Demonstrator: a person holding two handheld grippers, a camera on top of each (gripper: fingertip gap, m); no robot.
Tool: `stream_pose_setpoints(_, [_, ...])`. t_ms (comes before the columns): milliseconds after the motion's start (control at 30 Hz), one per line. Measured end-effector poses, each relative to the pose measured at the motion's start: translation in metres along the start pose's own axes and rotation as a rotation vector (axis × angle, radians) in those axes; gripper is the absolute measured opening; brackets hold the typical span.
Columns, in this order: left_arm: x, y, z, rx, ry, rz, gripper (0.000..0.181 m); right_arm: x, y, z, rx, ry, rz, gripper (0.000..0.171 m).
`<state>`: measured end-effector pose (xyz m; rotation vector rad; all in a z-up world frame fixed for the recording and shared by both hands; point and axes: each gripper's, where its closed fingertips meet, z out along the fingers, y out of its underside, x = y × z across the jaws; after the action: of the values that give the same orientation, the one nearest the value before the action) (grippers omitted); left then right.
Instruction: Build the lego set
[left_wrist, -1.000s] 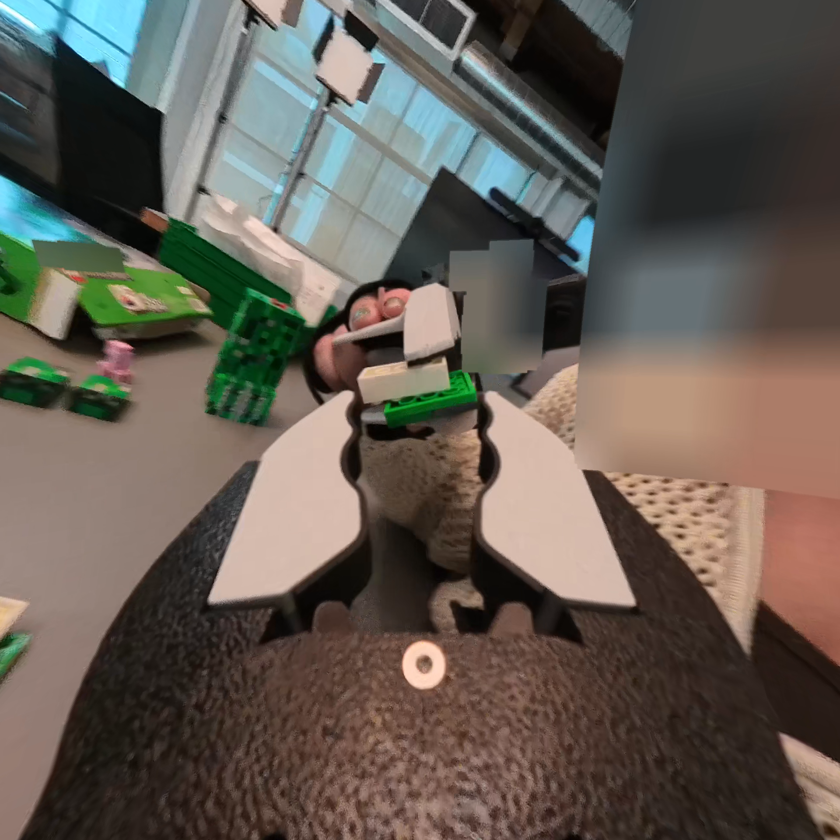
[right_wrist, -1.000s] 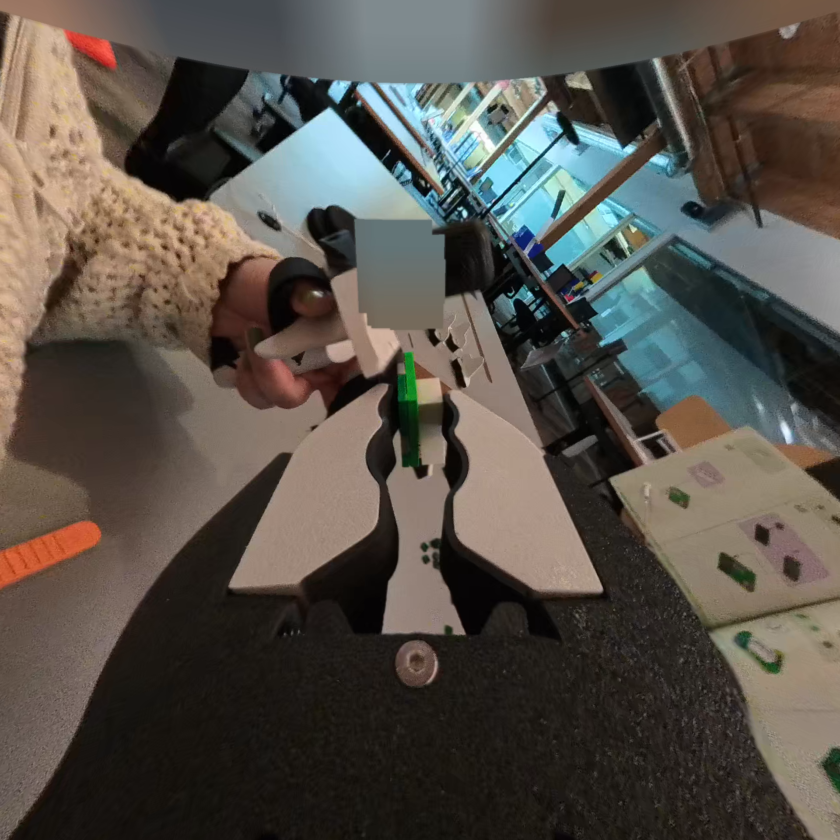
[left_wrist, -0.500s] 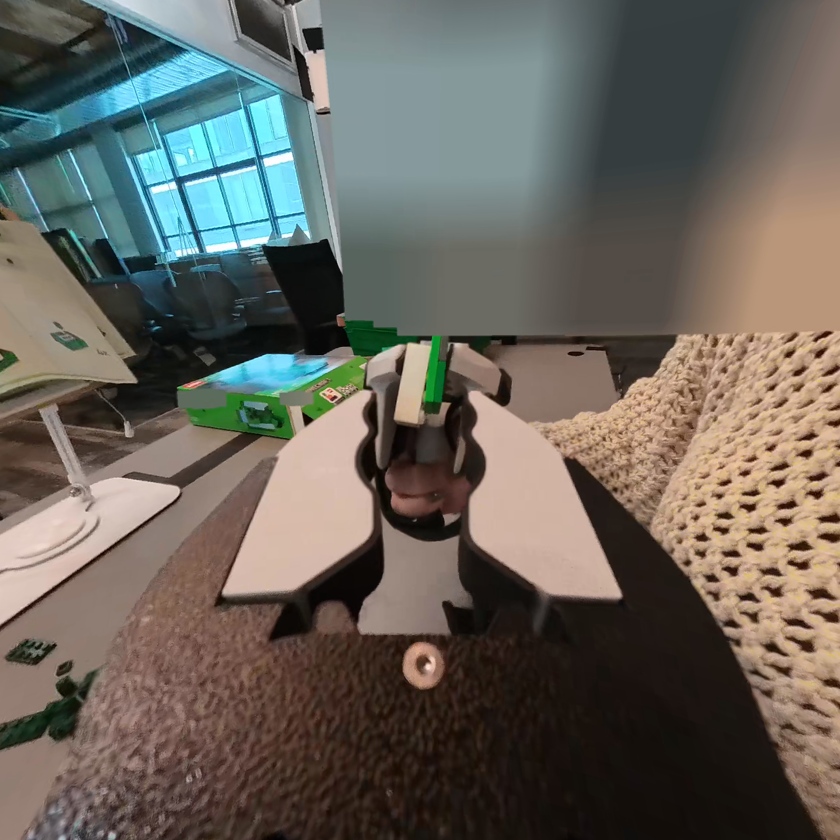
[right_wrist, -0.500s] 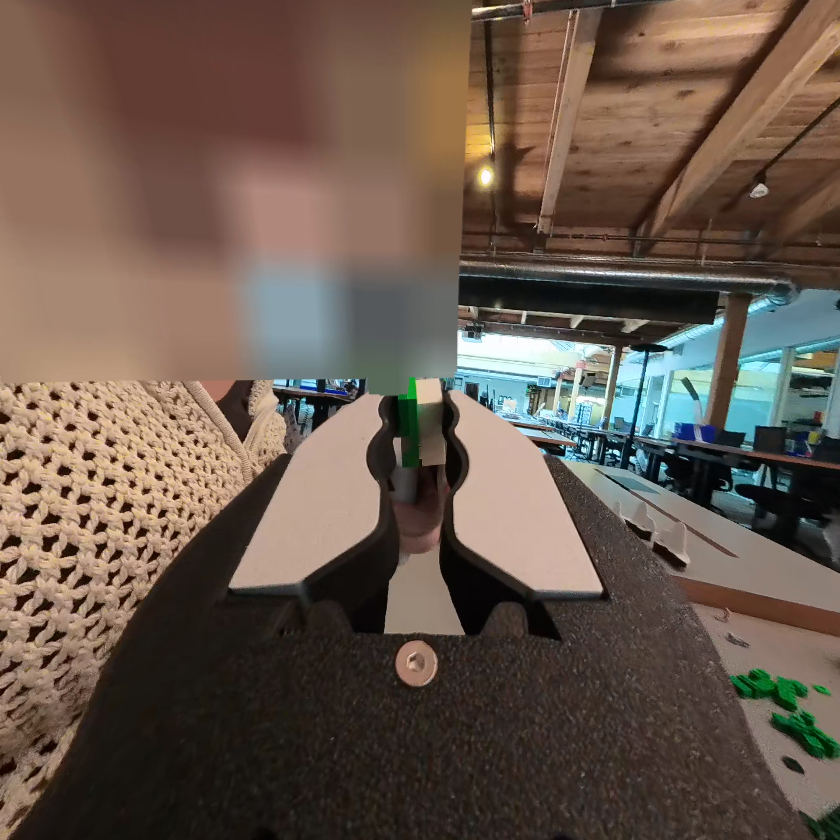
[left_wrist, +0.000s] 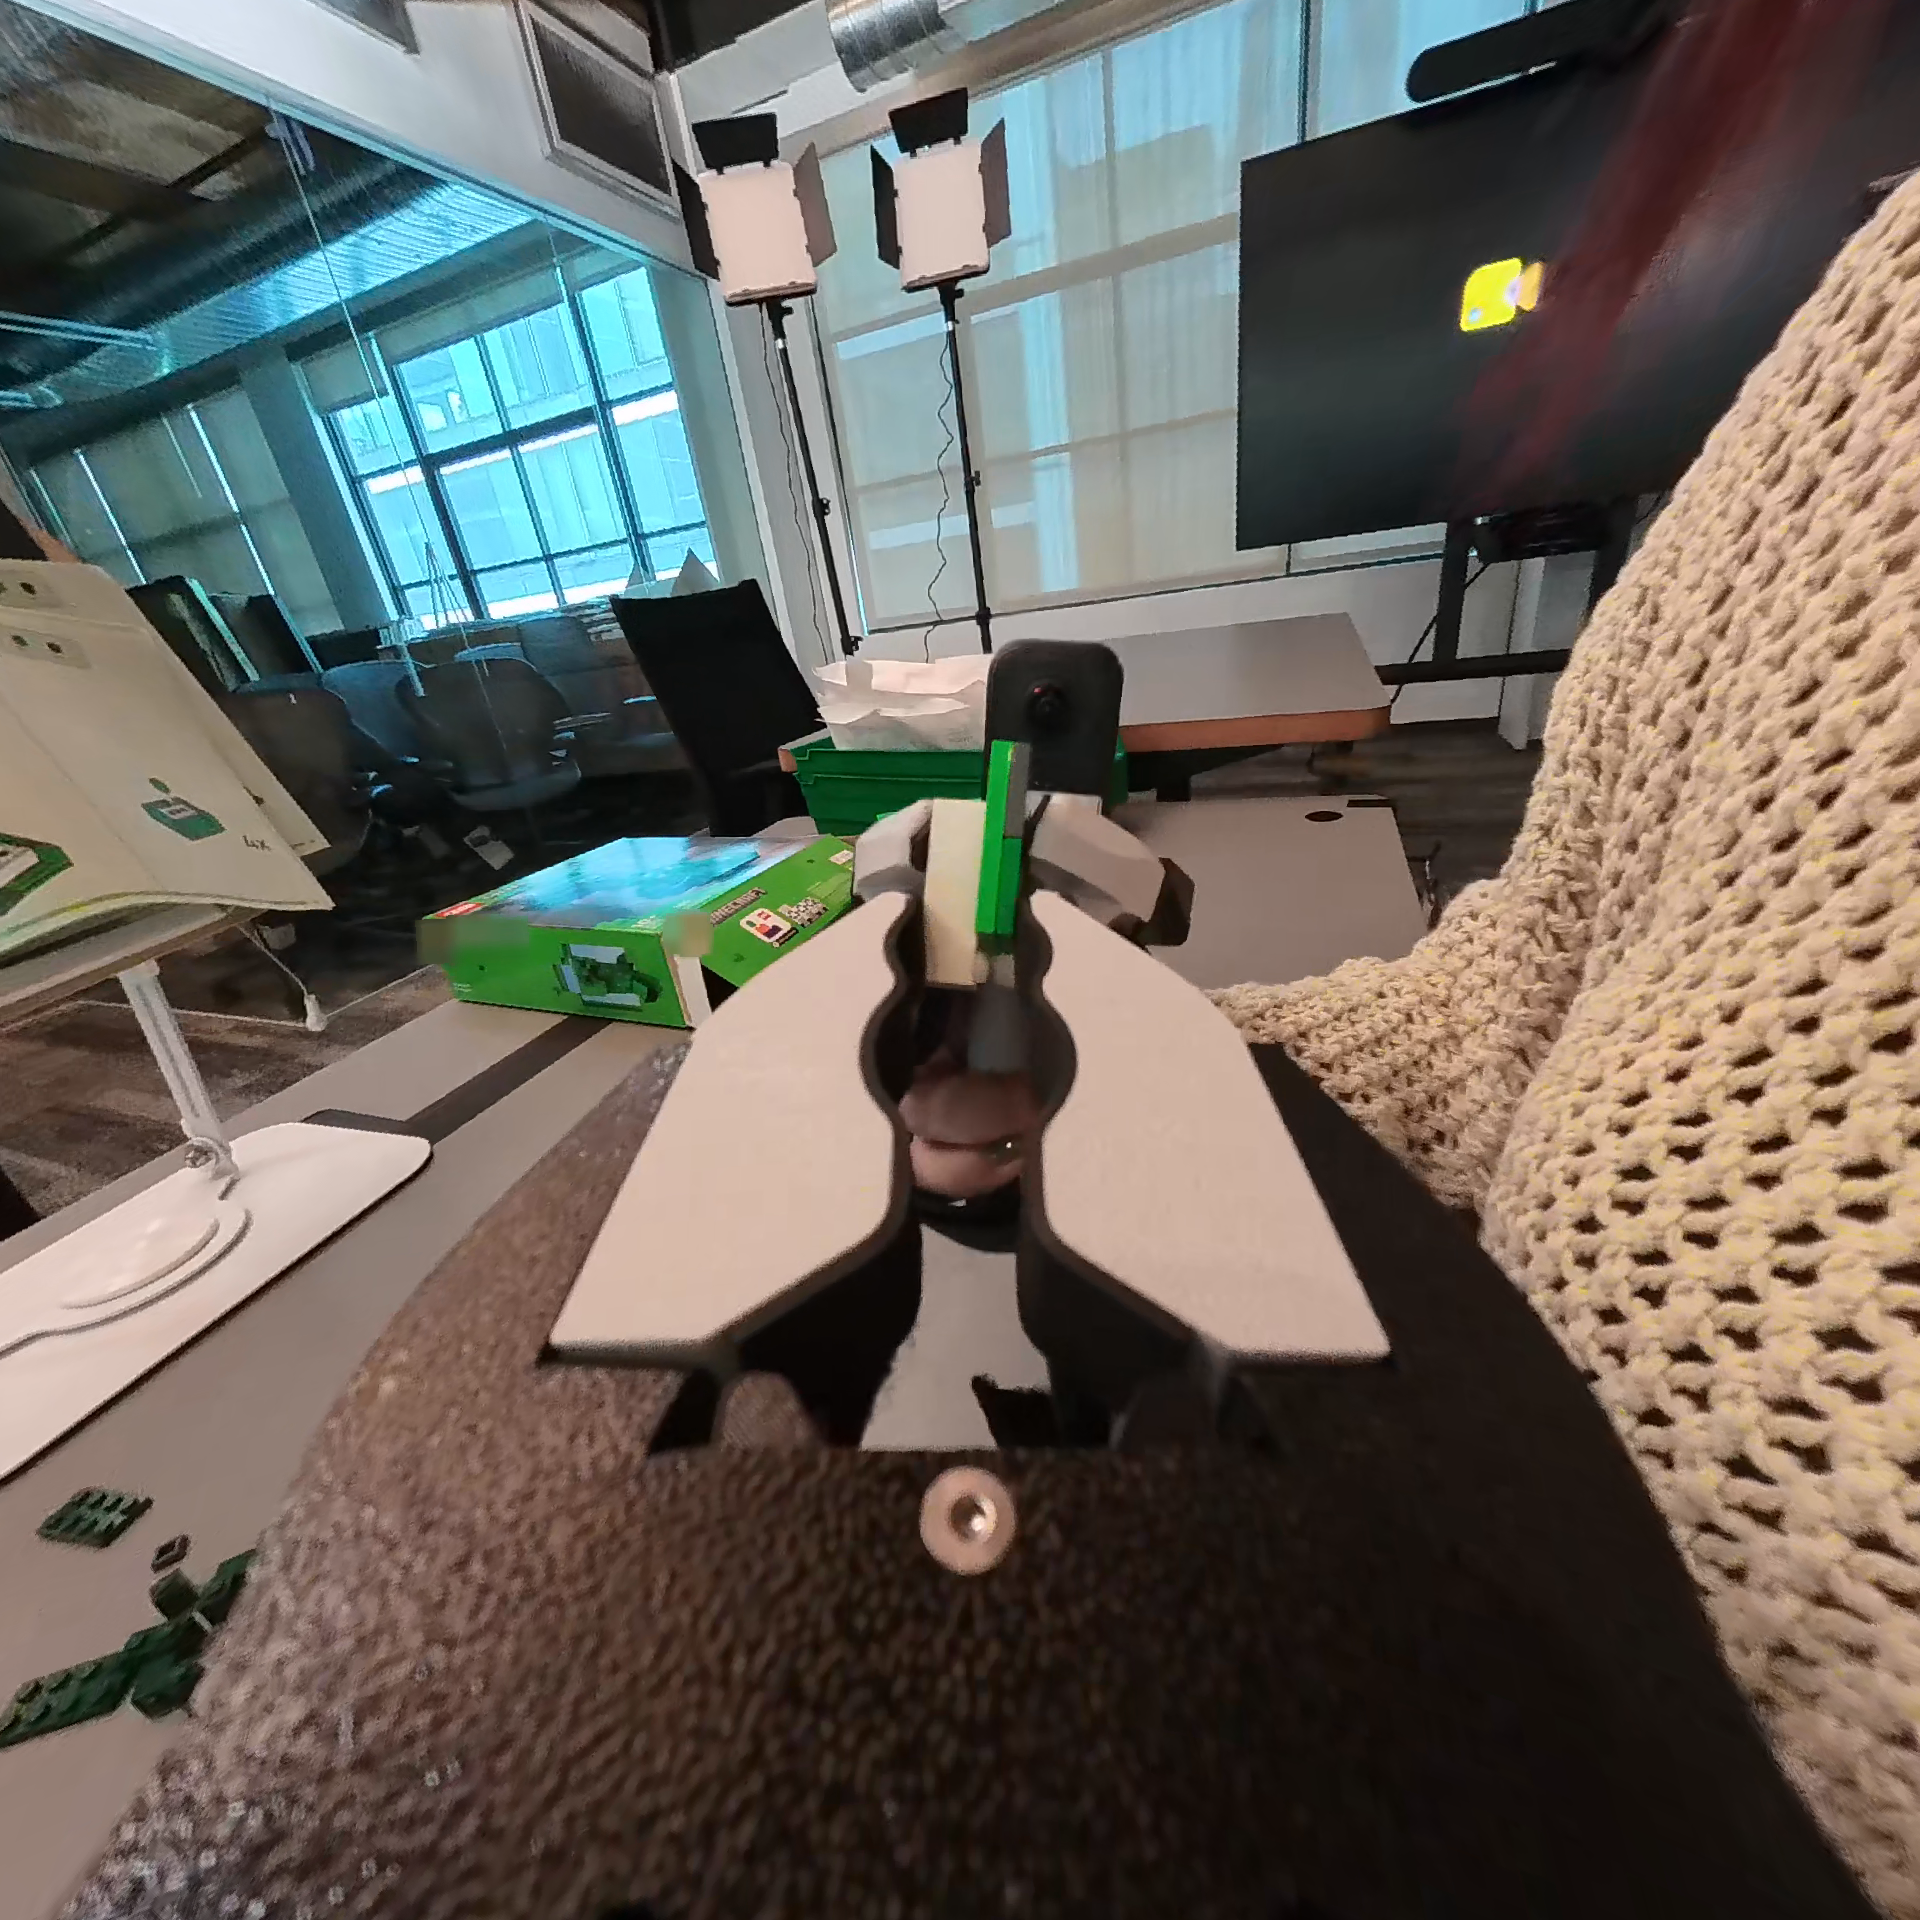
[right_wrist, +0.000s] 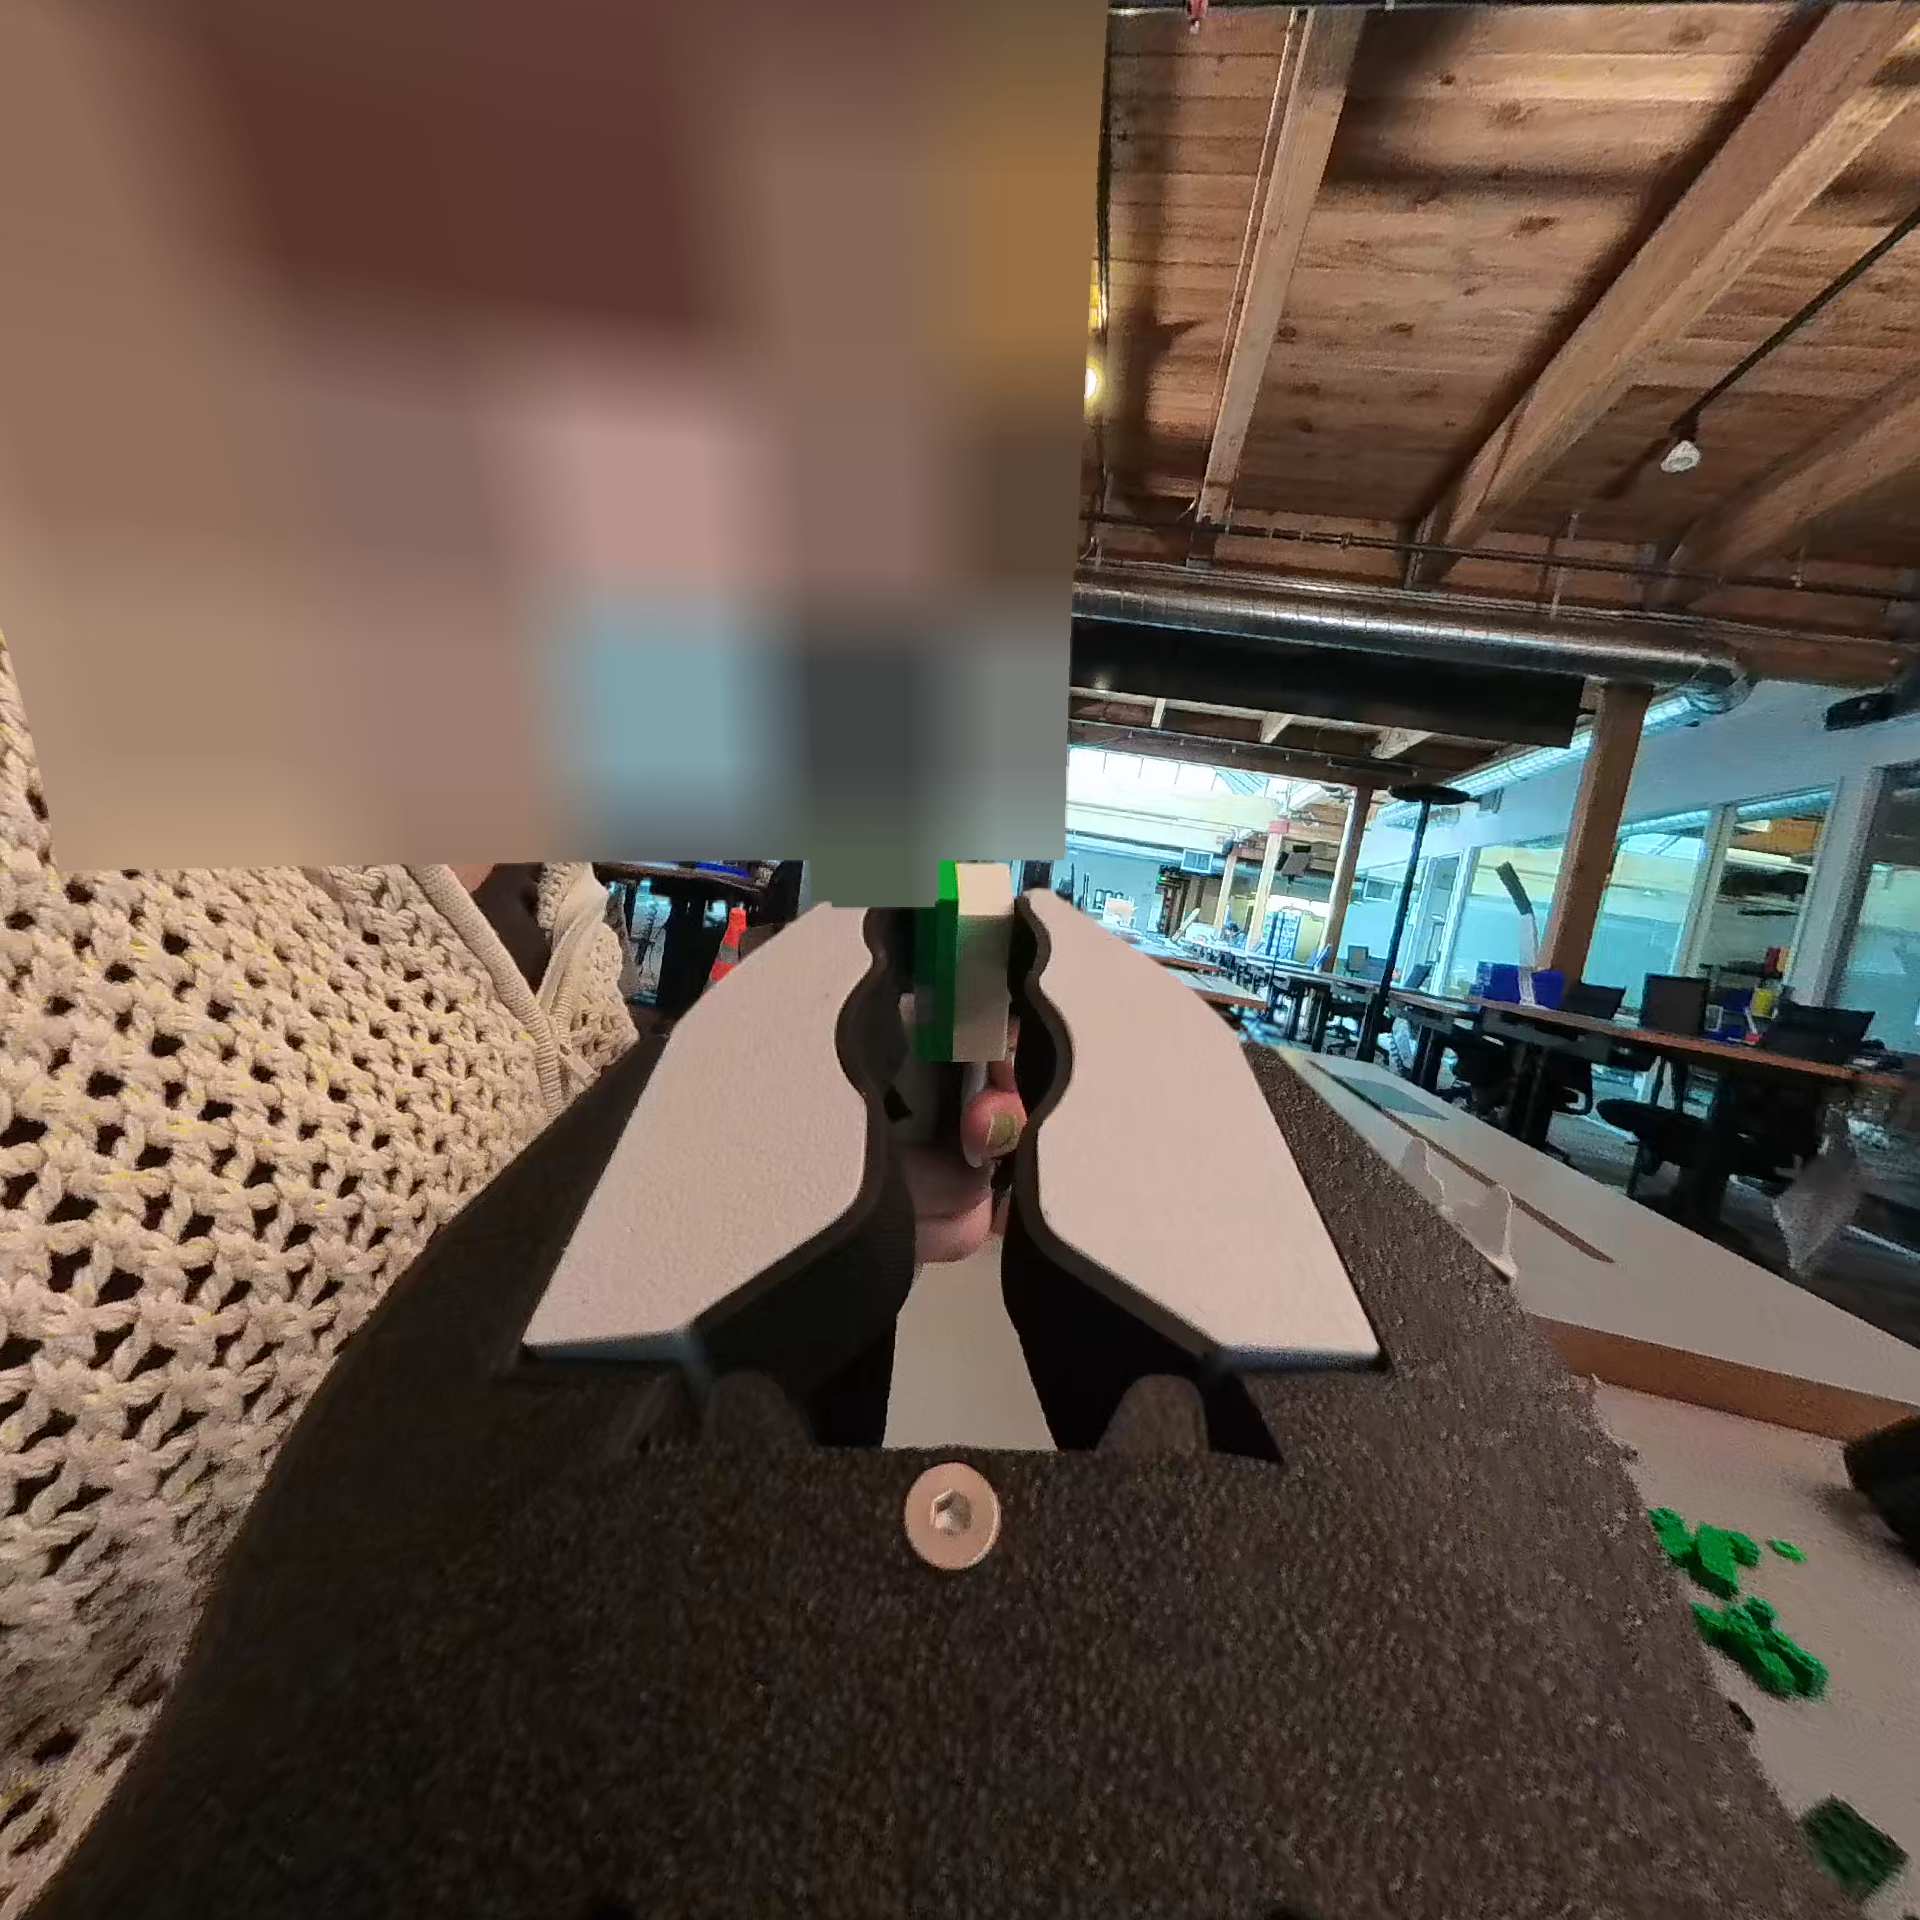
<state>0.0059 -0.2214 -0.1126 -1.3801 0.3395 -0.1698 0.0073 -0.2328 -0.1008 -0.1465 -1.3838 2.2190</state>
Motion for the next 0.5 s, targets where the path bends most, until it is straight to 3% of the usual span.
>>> stream_pose_setpoints(133, [0.0, 0.004, -0.001, -0.005, 0.013, 0.002, 0.016, 0.0, 0.004, -0.001, -0.015, -0.013, 0.017, 0.018])
stream_pose_setpoints(267, [-0.016, 0.015, 0.001, -0.007, -0.058, -0.106, 0.017, 0.018, 0.013, -0.006, -0.087, 0.08, -0.017, 0.018])
stream_pose_setpoints(300, [-0.024, 0.023, 0.0, -0.034, -0.09, -0.139, 0.019, 0.027, 0.021, -0.007, -0.156, 0.138, -0.081, 0.018])
stream_pose_setpoints(400, [-0.044, 0.038, -0.01, -0.068, -0.175, -0.215, 0.049, 0.062, 0.038, -0.018, -0.44, 0.388, -0.455, 0.018])
stream_pose_setpoints(500, [-0.057, 0.047, -0.014, -0.105, -0.246, -0.267, 0.056, 0.079, 0.058, -0.025, -0.714, 0.47, -0.777, 0.017])
